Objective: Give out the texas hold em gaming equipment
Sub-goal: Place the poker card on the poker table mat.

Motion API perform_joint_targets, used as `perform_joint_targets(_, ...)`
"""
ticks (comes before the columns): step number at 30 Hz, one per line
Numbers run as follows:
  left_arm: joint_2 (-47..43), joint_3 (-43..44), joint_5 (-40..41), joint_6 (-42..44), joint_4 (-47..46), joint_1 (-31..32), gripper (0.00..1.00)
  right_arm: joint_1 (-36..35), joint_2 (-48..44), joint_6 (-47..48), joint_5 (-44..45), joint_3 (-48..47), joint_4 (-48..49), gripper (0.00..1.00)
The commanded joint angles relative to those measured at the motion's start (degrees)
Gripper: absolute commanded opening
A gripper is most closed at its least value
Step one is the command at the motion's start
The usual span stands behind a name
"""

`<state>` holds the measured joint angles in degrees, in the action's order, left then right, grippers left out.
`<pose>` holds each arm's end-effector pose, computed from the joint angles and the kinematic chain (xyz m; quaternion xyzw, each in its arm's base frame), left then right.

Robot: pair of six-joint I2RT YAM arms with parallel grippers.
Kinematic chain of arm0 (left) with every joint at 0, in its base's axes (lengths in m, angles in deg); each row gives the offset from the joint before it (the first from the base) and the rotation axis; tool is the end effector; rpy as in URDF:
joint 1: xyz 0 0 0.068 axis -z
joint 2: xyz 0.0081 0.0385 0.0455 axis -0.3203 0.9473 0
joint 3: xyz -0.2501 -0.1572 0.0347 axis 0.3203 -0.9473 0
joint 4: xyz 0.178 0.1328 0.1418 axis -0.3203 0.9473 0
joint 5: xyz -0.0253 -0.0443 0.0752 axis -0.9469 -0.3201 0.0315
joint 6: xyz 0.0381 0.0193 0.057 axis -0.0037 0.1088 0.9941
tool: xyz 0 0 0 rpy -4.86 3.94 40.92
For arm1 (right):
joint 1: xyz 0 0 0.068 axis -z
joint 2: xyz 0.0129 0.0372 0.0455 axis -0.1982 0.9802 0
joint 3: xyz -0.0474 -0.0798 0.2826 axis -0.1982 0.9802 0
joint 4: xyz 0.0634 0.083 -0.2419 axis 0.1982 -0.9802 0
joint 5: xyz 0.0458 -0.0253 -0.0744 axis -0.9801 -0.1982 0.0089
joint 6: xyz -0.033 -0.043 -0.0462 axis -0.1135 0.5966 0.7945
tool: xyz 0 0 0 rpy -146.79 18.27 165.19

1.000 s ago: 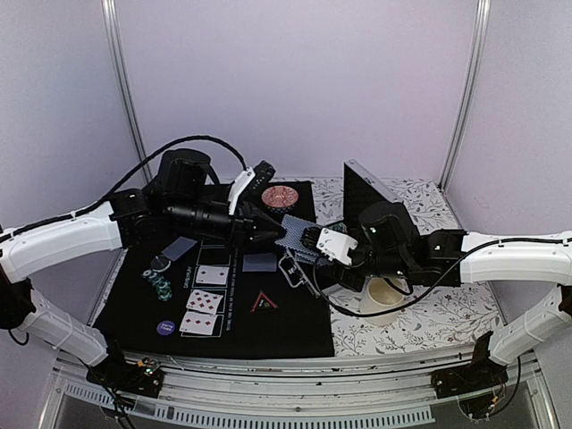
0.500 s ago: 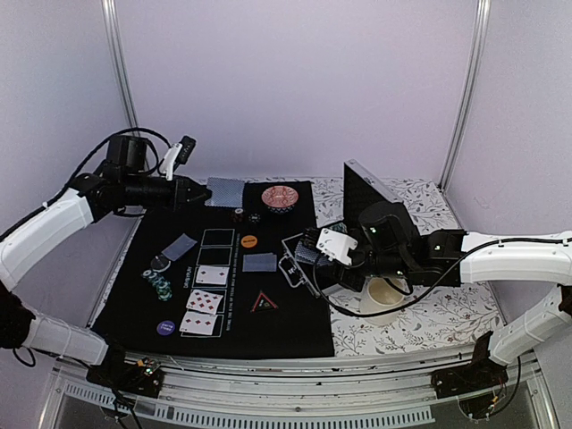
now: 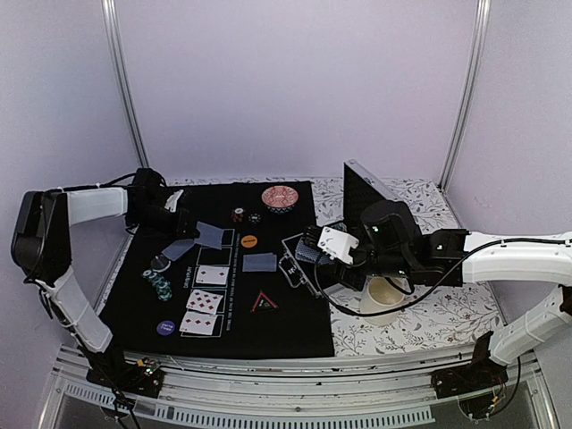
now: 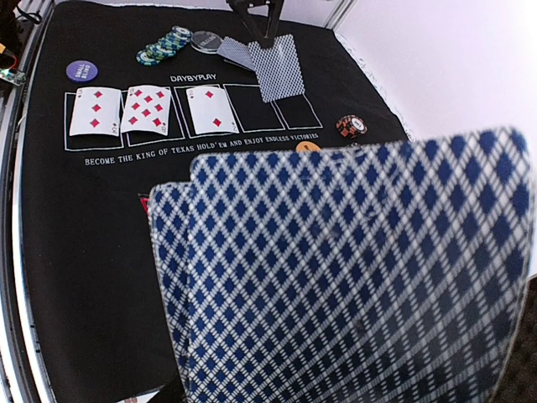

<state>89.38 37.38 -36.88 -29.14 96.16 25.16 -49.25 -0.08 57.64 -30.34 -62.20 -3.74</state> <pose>0.3499 -0.0701 0.2145 0.0662 0.9312 -0.2844 0.2183 0.1631 0.2757 0.2831 -0.5758 0.6566 0.0941 0.4780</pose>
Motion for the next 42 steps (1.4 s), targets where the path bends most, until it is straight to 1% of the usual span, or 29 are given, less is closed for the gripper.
perform_joint_targets(1,4.45,2.28,-3.38,0.43,0.09,-0.36,0.00,-0.12,-1.41,0.17,0.25,0.62,1.51,0.41)
perform_joint_targets(7,10.69,5.02,-1.91,-0.02,-0.17,-0.33,0.00,-0.14,-1.19,0.28,-0.03,0.57,1.64,0.41)
perform_joint_targets(12,15.72,8.18,-0.41,1.55,2.73,-0.34,0.00,-0.14,-1.70,0.20,0.05,0.63,1.27,0.41)
perform_joint_targets(20,15.25,7.74,-0.41,1.58,2.40,-0.29,0.00,-0.15,-1.96,0.18,0.31,0.76,1.30,0.41)
perform_joint_targets(23,12.26,7.03,-2.86,1.03,0.97,0.24,0.00,-0.15,-1.67,0.19,0.31,0.56,1.22,0.41)
perform_joint_targets(25,9.49,6.77,-2.68,0.59,0.67,1.26,0.00,-0.13,-1.65,0.15,0.28,0.43,1.13,0.41)
perform_joint_targets(33,-3.98,5.65,-2.49,0.57,2.54,6.75,0.00,-0.13,-1.58,0.10,0.43,0.41,0.94,0.41)
perform_joint_targets(37,-9.38,4.85,-4.83,-0.31,3.61,8.80,0.00,-0.13,-1.24,0.19,0.47,0.18,0.99,0.41)
perform_joint_targets(42,-16.62,3.16,-8.15,-1.09,2.86,15.55,0.00,-0.13,-1.13,0.03,0.29,0.21,1.03,0.41)
